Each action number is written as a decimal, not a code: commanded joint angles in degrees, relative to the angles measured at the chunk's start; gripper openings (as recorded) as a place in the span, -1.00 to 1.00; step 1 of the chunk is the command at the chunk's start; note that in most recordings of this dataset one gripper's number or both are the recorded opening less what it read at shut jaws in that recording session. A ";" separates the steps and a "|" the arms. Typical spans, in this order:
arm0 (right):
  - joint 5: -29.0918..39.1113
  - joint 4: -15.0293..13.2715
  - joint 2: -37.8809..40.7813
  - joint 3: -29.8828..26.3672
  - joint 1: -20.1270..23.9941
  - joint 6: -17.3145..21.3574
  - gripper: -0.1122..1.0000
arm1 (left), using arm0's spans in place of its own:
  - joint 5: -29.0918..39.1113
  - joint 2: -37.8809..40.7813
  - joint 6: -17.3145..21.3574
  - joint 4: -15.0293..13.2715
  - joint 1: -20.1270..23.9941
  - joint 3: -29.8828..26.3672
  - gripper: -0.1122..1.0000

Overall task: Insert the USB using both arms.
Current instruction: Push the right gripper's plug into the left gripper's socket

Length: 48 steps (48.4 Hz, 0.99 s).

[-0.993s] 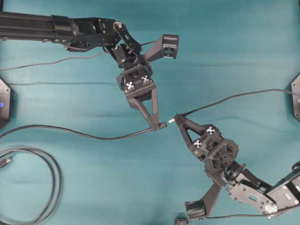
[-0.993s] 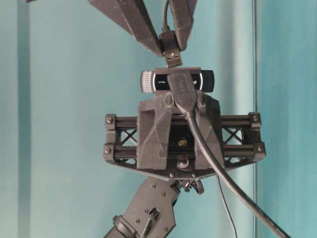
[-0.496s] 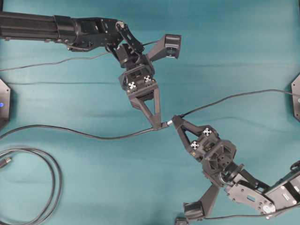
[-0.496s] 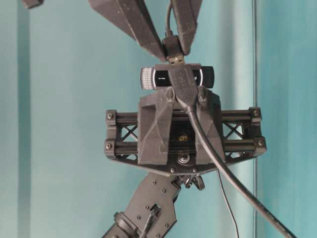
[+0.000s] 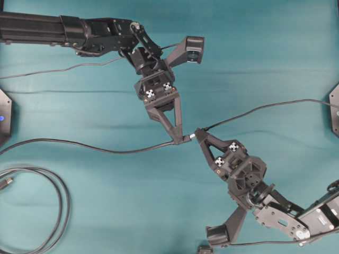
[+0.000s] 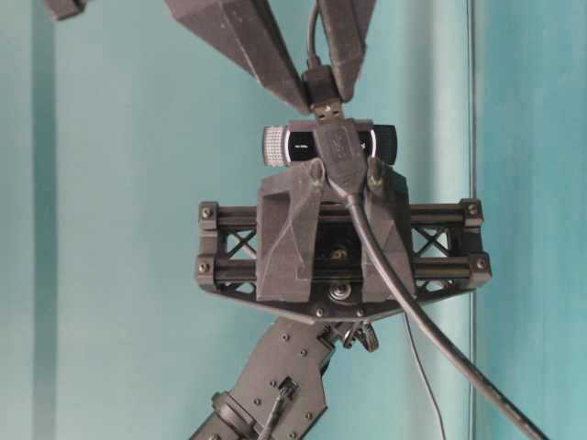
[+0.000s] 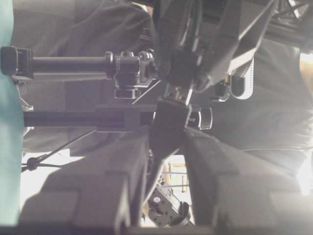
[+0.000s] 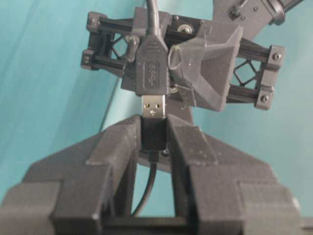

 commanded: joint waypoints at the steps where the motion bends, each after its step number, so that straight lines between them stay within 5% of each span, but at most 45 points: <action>1: 0.09 -0.62 -0.70 -1.41 -0.09 -0.09 -0.45 | -0.35 -0.88 -0.79 -0.70 0.79 -1.23 -0.38; 48: -0.09 -0.62 -0.35 -1.49 -1.23 0.00 -0.45 | -5.27 -0.62 -2.64 -0.70 4.04 -3.52 -0.38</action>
